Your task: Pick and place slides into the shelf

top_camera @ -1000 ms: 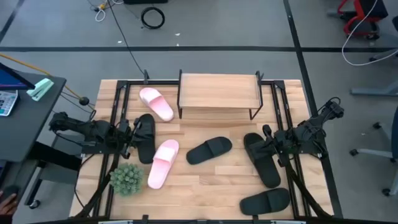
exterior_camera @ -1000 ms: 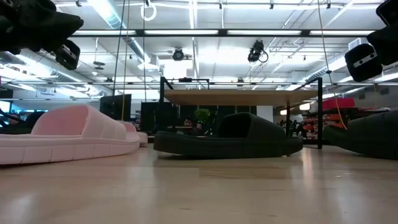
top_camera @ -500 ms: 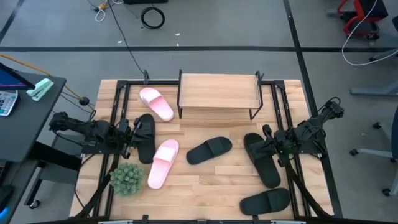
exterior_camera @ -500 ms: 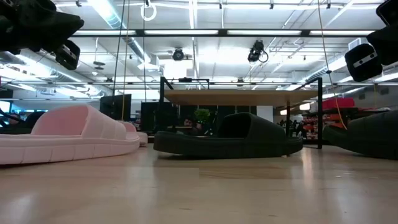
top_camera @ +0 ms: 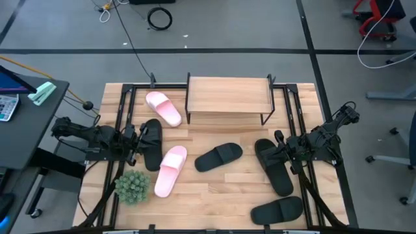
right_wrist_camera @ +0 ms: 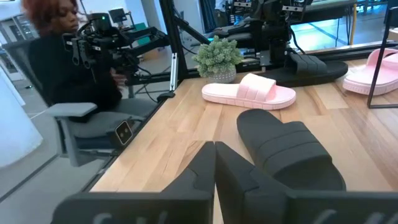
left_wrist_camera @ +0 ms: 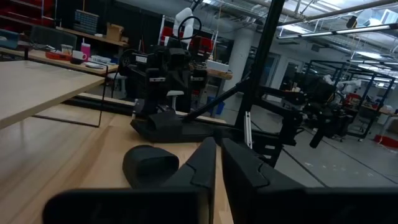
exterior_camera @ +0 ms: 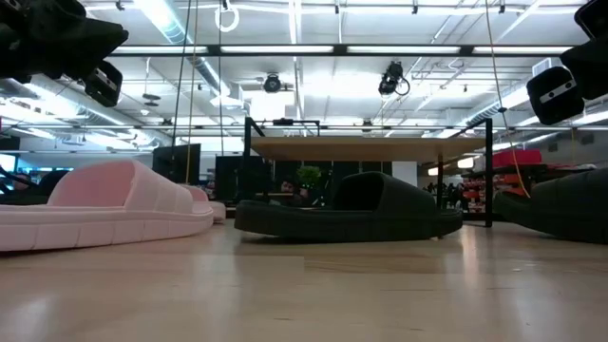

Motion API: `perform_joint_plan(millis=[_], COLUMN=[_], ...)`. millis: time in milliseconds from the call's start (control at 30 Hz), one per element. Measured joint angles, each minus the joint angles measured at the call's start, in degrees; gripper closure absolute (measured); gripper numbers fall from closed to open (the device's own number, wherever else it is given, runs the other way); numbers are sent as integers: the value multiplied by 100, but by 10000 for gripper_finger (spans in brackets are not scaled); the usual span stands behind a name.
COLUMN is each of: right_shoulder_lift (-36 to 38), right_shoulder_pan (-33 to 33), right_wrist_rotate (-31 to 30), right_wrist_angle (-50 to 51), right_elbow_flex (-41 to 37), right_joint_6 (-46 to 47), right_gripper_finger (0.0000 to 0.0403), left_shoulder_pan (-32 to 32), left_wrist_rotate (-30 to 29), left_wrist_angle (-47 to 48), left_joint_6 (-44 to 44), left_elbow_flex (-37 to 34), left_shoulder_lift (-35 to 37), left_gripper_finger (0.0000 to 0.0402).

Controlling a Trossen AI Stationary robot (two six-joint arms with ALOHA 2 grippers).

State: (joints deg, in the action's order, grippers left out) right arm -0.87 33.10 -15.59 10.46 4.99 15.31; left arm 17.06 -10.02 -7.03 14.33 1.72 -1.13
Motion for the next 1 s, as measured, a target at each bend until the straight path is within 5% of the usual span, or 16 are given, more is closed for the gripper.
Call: perform_joint_plan(millis=[1000], right_shoulder_lift=[-2], right_shoulder_pan=[-2], right_wrist_rotate=[0], right_wrist_angle=[1], right_elbow_flex=[0], right_joint_6=[-2], right_gripper_finger=[389], left_shoulder_pan=[-2], left_wrist_rotate=[-2], left_wrist_angle=[0], left_joint_6=[0], left_elbow_flex=[2], left_shoulder_lift=[2], left_gripper_finger=[372])
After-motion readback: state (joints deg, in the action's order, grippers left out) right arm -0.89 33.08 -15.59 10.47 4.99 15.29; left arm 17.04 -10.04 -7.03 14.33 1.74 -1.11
